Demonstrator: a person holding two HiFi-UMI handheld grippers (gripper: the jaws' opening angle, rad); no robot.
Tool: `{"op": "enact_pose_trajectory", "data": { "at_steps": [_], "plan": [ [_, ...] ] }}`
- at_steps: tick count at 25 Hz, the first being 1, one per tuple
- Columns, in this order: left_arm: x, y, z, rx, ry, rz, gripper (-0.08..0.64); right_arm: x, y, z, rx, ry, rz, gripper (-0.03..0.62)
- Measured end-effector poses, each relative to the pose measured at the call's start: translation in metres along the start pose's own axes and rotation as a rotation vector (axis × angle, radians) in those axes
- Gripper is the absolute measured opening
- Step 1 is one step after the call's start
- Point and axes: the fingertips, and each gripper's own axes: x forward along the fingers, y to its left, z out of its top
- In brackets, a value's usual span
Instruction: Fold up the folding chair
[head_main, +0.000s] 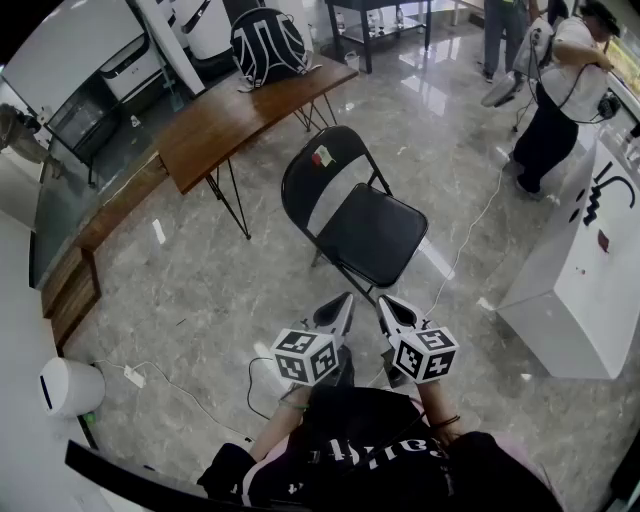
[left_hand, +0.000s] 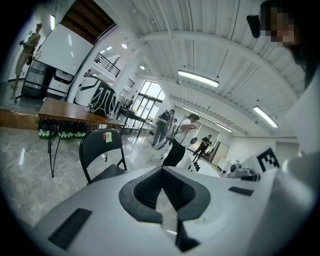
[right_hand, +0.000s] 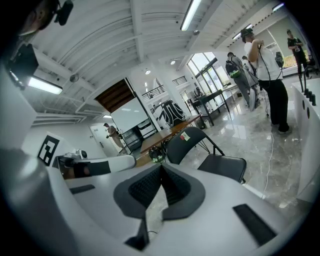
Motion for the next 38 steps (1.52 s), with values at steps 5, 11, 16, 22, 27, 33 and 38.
{"op": "enact_pose_trajectory", "data": {
  "at_steps": [5, 11, 16, 22, 27, 33, 38],
  "plan": [
    [0.025, 0.064, 0.04, 0.02, 0.022, -0.022, 0.003, 0.074, -0.004, 0.03, 0.021, -0.014, -0.043, 0.012],
    [0.05, 0.131, 0.072, -0.002, 0.039, -0.065, 0.002, 0.128, -0.014, 0.052, 0.055, -0.04, -0.139, 0.012],
    [0.073, 0.155, 0.08, -0.03, 0.065, -0.099, 0.003, 0.132, -0.032, 0.054, 0.076, -0.036, -0.228, 0.012],
    [0.104, 0.161, 0.074, -0.051, 0.138, -0.145, 0.003, 0.128, -0.066, 0.061, 0.113, -0.03, -0.309, 0.012],
    [0.139, 0.159, 0.073, -0.048, 0.171, -0.157, 0.003, 0.133, -0.1, 0.072, 0.122, -0.024, -0.321, 0.012],
    [0.186, 0.161, 0.073, -0.02, 0.214, -0.135, 0.003, 0.157, -0.153, 0.071, 0.15, 0.019, -0.297, 0.012],
    [0.22, 0.189, 0.094, -0.022, 0.184, -0.011, 0.003, 0.178, -0.204, 0.069, 0.152, 0.074, -0.249, 0.012]
  ]
}}
